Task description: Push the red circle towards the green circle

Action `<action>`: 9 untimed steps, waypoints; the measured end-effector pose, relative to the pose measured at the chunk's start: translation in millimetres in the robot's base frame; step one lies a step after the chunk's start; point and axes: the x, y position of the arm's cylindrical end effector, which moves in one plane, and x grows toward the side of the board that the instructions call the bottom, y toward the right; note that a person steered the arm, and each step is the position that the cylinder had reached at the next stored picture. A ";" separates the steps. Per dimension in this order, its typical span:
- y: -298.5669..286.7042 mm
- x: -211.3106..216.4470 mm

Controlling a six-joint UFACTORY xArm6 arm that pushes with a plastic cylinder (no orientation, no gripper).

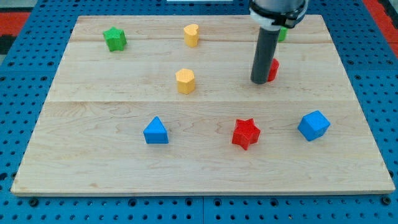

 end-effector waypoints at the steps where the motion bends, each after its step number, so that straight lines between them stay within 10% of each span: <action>1: 32.4 -25.5; 6: 83.1 -55.0; 9: -10.7 60.0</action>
